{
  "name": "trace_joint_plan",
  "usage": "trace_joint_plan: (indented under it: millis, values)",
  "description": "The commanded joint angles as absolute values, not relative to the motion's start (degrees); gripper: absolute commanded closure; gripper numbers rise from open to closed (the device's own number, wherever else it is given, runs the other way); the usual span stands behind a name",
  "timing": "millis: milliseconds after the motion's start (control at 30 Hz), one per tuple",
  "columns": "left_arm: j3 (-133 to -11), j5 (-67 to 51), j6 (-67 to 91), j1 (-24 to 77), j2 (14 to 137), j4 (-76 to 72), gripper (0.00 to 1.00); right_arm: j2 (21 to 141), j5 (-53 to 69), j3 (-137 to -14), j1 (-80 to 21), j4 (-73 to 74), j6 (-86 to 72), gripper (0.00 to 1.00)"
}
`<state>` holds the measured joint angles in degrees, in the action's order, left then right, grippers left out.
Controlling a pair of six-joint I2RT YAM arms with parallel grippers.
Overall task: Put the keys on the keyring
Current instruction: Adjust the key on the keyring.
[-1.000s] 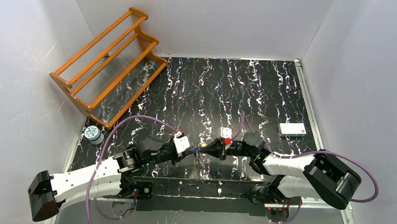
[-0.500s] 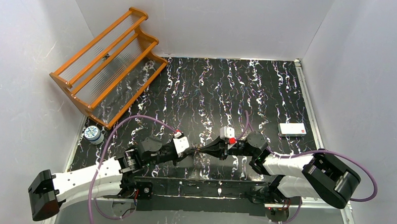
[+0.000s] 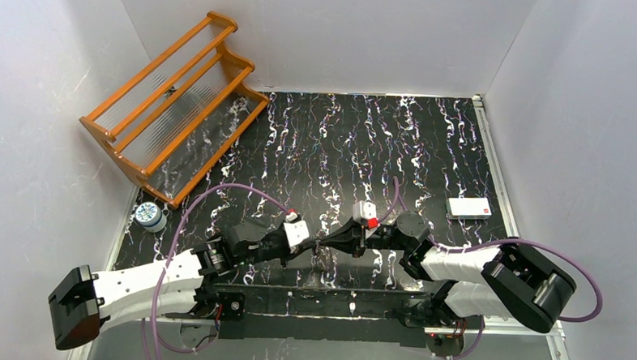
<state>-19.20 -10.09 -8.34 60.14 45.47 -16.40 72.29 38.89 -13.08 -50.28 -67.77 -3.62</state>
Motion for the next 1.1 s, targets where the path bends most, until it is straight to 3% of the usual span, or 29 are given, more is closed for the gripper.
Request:
trace_joint_plan:
  millis: [0,300,600,767,1067]
  values:
    - [-18.69,-10.75,-8.99,60.25,45.88,-20.33,1.0,73.02,41.86,-16.26,-50.6,-76.69,-6.01,0.99]
    - [-14.7,-13.69,-9.72,60.31,42.06,-32.82,1.0,74.77,44.33,-16.64,-50.65,-81.2,-10.06,0.99]
    - [-13.95,-13.47,-9.54,60.28,36.75,-35.51,1.0,76.2,44.63,-16.98,-50.66,-83.94,-12.71,0.99]
    - [-13.22,-12.44,-7.26,60.29,34.65,-35.06,0.83,75.62,42.99,-16.9,-50.7,-83.73,-12.27,0.99]
    - [-14.21,-11.02,-8.27,60.27,29.92,-27.61,0.74,73.45,40.61,-16.7,-50.63,-80.95,-10.16,0.99]
